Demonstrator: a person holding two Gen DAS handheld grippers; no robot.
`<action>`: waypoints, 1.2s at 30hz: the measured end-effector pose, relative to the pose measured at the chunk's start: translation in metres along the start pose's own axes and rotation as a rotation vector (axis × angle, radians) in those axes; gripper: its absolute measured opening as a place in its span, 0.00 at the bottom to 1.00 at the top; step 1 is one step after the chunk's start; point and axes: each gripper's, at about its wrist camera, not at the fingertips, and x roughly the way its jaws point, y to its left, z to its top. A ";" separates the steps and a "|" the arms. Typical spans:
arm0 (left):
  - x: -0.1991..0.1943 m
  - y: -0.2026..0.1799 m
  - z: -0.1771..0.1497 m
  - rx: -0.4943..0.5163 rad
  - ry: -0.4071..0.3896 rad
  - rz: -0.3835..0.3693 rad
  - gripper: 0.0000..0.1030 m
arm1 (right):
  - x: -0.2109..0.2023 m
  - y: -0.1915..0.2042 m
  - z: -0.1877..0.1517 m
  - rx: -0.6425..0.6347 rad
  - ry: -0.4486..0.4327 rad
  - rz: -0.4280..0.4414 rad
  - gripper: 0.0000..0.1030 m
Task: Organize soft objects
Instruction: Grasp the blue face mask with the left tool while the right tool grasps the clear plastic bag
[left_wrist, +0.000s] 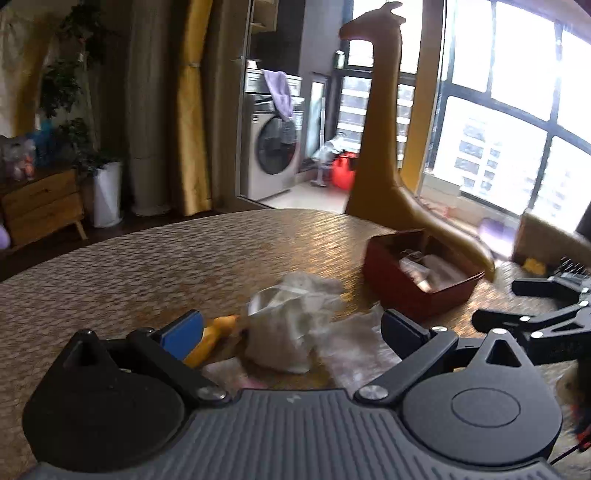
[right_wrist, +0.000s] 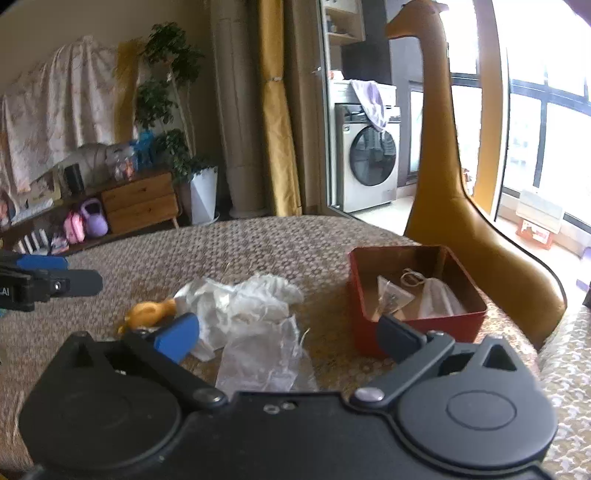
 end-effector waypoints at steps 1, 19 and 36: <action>-0.001 0.002 -0.006 0.005 -0.008 0.020 1.00 | 0.002 0.004 -0.003 -0.012 0.007 0.000 1.00; 0.024 0.026 -0.080 -0.035 0.086 0.079 1.00 | 0.058 0.045 -0.049 -0.163 0.156 0.044 0.99; 0.065 0.052 -0.124 -0.091 0.244 0.190 0.89 | 0.127 0.026 -0.071 -0.051 0.293 0.014 0.83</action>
